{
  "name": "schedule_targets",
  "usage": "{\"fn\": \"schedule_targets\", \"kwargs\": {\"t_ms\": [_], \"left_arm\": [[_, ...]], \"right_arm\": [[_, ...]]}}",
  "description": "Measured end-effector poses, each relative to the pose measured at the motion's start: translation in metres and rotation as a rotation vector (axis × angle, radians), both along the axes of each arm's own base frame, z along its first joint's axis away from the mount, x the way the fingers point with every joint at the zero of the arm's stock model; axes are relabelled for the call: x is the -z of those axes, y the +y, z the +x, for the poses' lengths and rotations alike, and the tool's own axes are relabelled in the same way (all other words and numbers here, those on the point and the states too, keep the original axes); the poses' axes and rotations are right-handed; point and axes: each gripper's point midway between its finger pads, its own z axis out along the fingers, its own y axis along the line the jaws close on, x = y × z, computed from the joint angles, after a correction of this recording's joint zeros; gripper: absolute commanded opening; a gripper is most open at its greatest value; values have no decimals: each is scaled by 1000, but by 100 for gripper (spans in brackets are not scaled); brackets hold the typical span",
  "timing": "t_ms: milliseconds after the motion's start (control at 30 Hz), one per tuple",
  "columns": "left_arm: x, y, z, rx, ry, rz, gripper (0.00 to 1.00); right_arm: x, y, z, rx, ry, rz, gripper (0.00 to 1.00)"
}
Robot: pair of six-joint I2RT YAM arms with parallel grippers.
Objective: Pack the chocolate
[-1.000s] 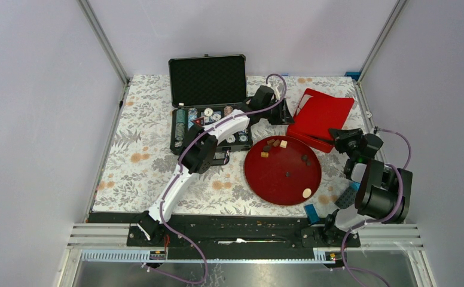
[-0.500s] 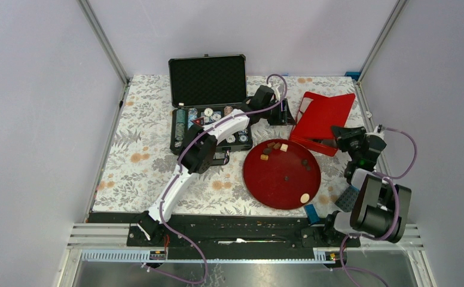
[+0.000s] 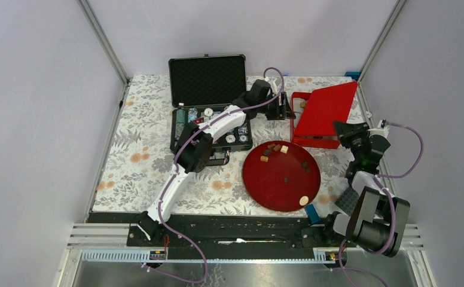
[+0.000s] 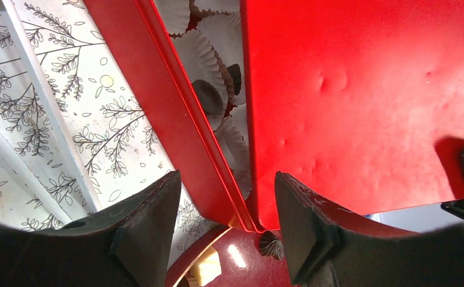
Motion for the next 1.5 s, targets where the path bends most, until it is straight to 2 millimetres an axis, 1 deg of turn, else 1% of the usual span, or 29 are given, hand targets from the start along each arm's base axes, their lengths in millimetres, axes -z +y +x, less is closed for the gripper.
{"fn": "schedule_targets", "kwargs": {"t_ms": [233,367,533,600,667,800,900,1067,1167,1333,1500], "left_arm": [[0,3,2,-2,4,0,62],[-2,8,4,-8,10,-2,63],[-16,24,9,-34,11,-9,70],[-24,28,12,-43,5,-17,71],[-32,31,15,-51,-4,-27,72],[-38,30,16,-53,-13,-39,72],[-38,30,16,-54,-10,-40,73],[-39,30,15,-56,-3,-44,74],[-39,29,15,-57,1,-46,74],[-39,29,14,-59,10,-50,74],[-38,24,10,-49,12,-50,74]], "right_arm": [[-20,8,10,-77,-58,-8,0],[-29,13,25,-162,-69,2,0],[-28,14,47,-270,-60,66,0],[-26,9,53,-303,-51,114,0],[-26,-1,60,-327,-56,171,0],[-26,-20,70,-365,-87,276,0],[-18,-25,70,-383,-87,354,0],[5,-19,64,-419,-27,465,0],[13,-16,59,-428,-7,487,0],[18,-15,55,-429,-3,490,0],[33,-18,51,-410,18,505,0]]}}
